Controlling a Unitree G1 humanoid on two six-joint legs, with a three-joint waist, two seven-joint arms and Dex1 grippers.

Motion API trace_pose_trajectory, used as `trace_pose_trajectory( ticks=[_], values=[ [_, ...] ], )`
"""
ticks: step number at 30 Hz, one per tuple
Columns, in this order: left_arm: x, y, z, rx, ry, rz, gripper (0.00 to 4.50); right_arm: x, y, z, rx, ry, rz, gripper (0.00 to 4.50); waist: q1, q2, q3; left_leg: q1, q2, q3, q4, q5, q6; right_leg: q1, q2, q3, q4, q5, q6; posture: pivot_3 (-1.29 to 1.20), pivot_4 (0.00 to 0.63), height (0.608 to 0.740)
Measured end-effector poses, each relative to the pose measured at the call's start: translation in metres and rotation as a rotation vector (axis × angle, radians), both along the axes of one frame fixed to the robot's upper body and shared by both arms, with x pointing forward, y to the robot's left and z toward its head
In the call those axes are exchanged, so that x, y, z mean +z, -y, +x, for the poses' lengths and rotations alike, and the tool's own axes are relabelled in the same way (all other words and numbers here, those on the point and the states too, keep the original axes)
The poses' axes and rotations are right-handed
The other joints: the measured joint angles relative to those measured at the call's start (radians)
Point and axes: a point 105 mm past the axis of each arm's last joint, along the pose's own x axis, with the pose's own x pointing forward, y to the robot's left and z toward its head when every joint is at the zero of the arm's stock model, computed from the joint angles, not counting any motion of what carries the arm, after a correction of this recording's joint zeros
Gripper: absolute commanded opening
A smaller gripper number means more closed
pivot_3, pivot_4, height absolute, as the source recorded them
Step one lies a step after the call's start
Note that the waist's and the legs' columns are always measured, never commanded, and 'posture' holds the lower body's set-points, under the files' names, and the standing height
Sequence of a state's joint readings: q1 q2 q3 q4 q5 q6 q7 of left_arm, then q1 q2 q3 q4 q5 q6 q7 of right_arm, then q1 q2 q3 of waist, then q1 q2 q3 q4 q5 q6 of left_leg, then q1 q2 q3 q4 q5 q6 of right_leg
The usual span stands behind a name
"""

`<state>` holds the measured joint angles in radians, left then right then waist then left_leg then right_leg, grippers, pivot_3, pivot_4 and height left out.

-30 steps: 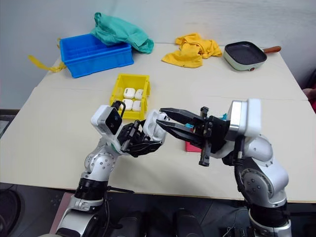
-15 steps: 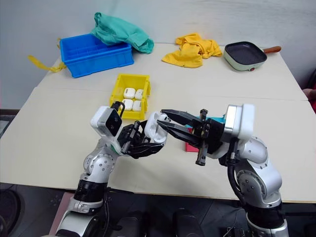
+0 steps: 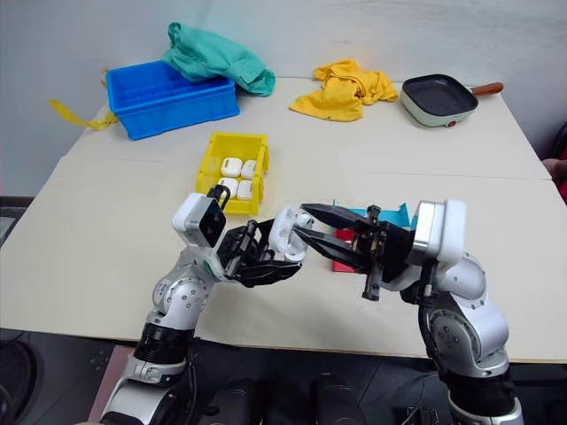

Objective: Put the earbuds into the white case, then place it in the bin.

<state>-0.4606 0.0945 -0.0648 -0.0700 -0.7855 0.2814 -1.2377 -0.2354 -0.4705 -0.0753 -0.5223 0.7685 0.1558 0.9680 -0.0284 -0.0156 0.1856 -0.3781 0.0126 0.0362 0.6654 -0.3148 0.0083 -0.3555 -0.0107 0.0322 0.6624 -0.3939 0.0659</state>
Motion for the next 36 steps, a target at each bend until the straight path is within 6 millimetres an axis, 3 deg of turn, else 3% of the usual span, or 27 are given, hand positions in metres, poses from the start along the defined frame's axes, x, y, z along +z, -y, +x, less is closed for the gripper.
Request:
trace_pose_trajectory(
  ticks=[5,7,10,15,22,24,27,29,33,36],
  values=[
    [0.000,-0.001,-0.001,-0.006,0.011,-0.004,2.81,-0.003,0.009,0.003,-0.034,-0.021,-0.002,3.96,0.001,0.000,0.000,0.000,0.000,0.000,0.000,0.000,0.000,0.000,0.000,0.000,0.000,0.000,0.000,0.00,0.150,0.740],
    [0.002,-0.002,-0.001,0.002,0.027,-0.015,2.81,-0.015,0.015,0.003,-0.061,-0.072,-0.054,4.43,0.005,0.000,0.000,0.000,0.000,0.000,0.000,0.000,0.000,0.000,0.000,0.000,-0.001,0.000,0.000,0.00,0.150,0.740],
    [-0.004,-0.005,0.000,0.030,0.042,0.022,2.81,-0.027,0.042,0.002,-0.168,-0.140,-0.106,4.43,0.008,0.000,0.000,-0.001,0.000,0.000,0.000,0.000,0.001,0.000,0.000,0.000,-0.003,0.000,0.000,0.00,0.150,0.740],
    [-0.042,-0.033,0.014,0.165,-0.014,0.167,2.81,-0.057,0.126,-0.011,-0.480,-0.262,-0.229,4.43,0.014,0.000,0.000,0.000,0.000,0.000,-0.002,0.000,0.001,0.001,0.001,0.001,-0.003,0.000,0.000,0.00,0.150,0.740],
    [-0.051,-0.041,0.014,0.223,-0.020,0.174,2.81,-0.114,0.224,-0.017,-0.886,-0.465,-0.373,4.43,0.003,0.000,0.000,0.009,0.000,0.001,-0.003,-0.003,0.006,0.013,0.001,0.002,-0.009,-0.001,-0.001,0.00,0.150,0.740],
    [-0.053,-0.041,0.014,0.229,-0.026,0.176,2.81,-0.116,0.227,-0.012,-0.910,-0.469,-0.391,4.43,-0.006,0.000,0.000,0.009,0.000,0.001,-0.003,-0.003,0.006,0.012,0.001,0.003,-0.008,-0.001,-0.001,0.00,0.150,0.740],
    [-0.051,-0.040,0.013,0.229,-0.020,0.175,2.81,-0.105,0.221,0.015,-0.924,-0.461,-0.506,4.43,-0.022,0.002,-0.001,0.010,0.000,0.003,-0.003,-0.001,0.005,0.013,0.001,0.004,-0.007,-0.001,-0.002,0.00,0.150,0.740],
    [-0.052,-0.041,0.012,0.235,-0.021,0.177,2.81,-0.090,0.202,0.035,-0.856,-0.422,-0.541,4.43,-0.027,0.002,0.000,0.010,0.000,0.002,-0.003,-0.001,0.004,0.012,0.001,0.003,-0.006,0.000,-0.002,0.00,0.150,0.740],
    [-0.052,-0.039,0.010,0.243,-0.017,0.175,2.81,-0.051,0.141,0.077,-0.638,-0.330,-0.604,4.43,-0.024,0.002,0.000,0.010,0.000,0.000,-0.002,0.001,0.002,0.010,0.002,0.002,-0.004,0.000,-0.003,0.00,0.150,0.740],
    [-0.051,-0.038,0.009,0.245,-0.012,0.177,2.81,-0.038,0.115,0.098,-0.554,-0.317,-0.691,4.43,-0.009,0.002,0.000,0.006,0.000,0.000,-0.002,0.002,0.000,0.006,0.001,0.001,-0.003,0.000,-0.003,0.00,0.150,0.740]
  ],
)
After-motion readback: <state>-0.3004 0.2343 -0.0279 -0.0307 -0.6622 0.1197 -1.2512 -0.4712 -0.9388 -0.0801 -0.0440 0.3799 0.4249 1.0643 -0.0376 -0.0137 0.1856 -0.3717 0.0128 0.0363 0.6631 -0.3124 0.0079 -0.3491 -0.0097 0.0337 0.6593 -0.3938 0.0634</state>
